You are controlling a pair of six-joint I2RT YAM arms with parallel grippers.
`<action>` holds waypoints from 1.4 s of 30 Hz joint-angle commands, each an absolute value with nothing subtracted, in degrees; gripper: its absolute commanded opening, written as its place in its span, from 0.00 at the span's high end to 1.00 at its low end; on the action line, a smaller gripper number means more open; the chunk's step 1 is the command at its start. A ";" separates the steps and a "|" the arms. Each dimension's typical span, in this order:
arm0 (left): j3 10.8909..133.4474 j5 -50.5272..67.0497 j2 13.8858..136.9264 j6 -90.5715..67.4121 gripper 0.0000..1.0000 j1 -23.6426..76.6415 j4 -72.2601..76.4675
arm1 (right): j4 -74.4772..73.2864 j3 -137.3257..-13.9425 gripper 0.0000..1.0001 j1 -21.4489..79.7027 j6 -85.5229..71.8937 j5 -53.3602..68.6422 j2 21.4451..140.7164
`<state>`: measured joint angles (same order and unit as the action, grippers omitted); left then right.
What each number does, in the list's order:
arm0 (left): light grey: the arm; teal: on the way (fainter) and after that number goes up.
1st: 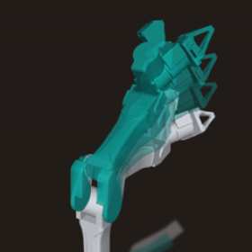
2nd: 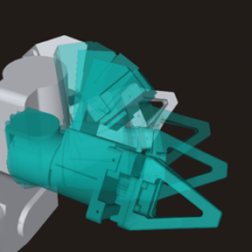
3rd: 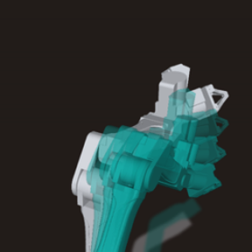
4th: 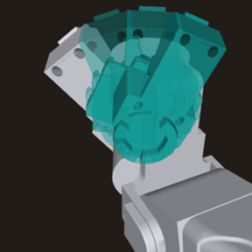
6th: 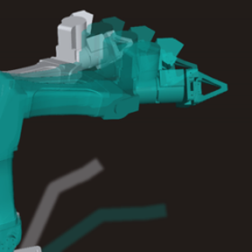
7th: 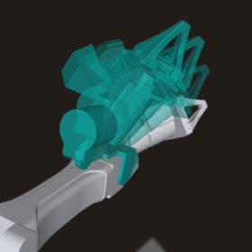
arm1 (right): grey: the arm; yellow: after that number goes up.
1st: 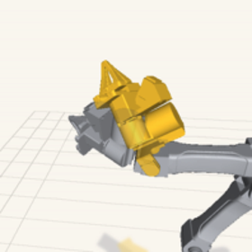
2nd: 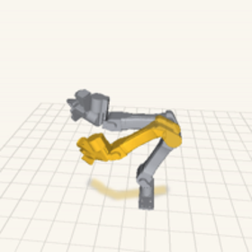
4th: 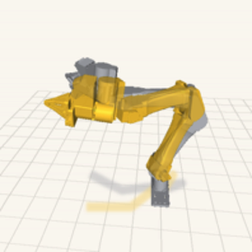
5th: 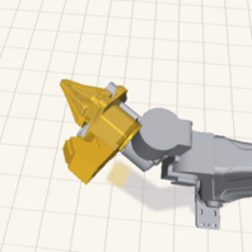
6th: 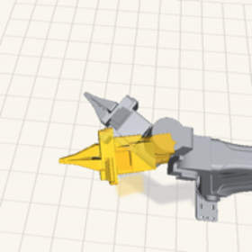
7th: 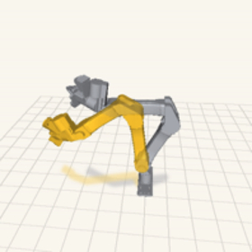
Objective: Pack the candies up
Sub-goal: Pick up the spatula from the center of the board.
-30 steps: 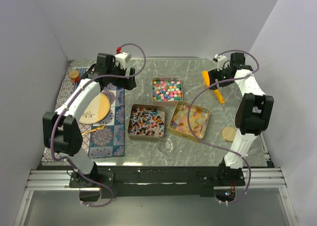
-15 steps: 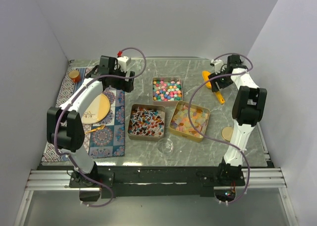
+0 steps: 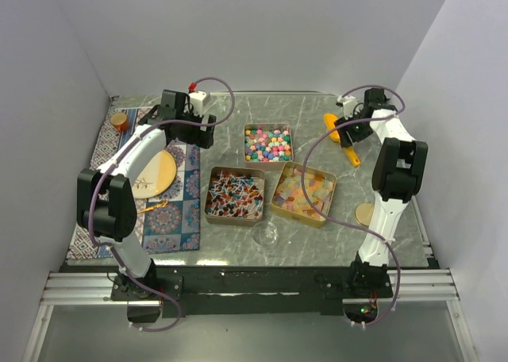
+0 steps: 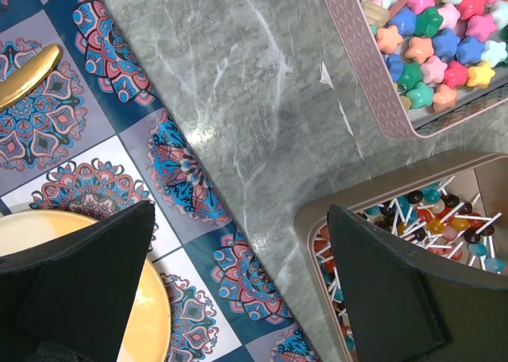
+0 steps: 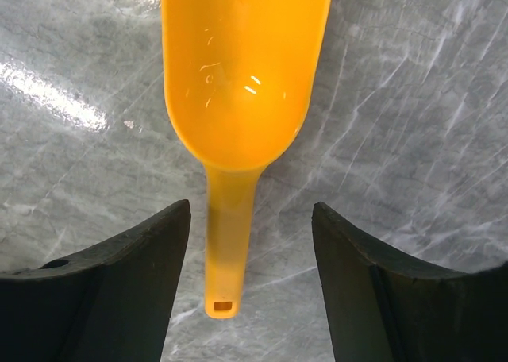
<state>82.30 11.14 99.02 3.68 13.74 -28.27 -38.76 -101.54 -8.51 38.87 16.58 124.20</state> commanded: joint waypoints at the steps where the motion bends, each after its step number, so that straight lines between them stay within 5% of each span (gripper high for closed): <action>1: 84.55 10.37 97.21 4.31 0.03 13.71 -27.33 | -37.45 -99.59 0.33 -8.79 39.29 18.36 124.10; 8: 85.43 10.37 97.82 3.78 0.03 13.71 -26.89 | -37.70 -102.91 0.43 -6.77 38.58 17.15 127.35; 12: 87.18 11.77 98.00 2.03 0.03 13.71 -26.46 | -39.02 -103.71 0.84 -6.59 40.43 15.74 127.62; 15: 88.24 13.79 97.82 -5.08 0.03 13.71 -24.70 | -40.34 -102.48 0.93 -6.50 41.13 17.30 122.03; 23: 88.23 39.62 100.10 -32.93 0.02 14.85 -6.52 | -52.11 -101.25 0.98 5.34 49.22 26.36 102.86; 29: 90.53 43.32 103.27 -36.82 0.01 17.05 -3.26 | -54.75 -104.24 1.00 17.29 44.74 26.98 101.25; 42: 91.23 47.46 101.51 -32.27 0.13 16.70 -5.88 | -52.12 -100.73 1.00 22.85 42.80 19.17 100.37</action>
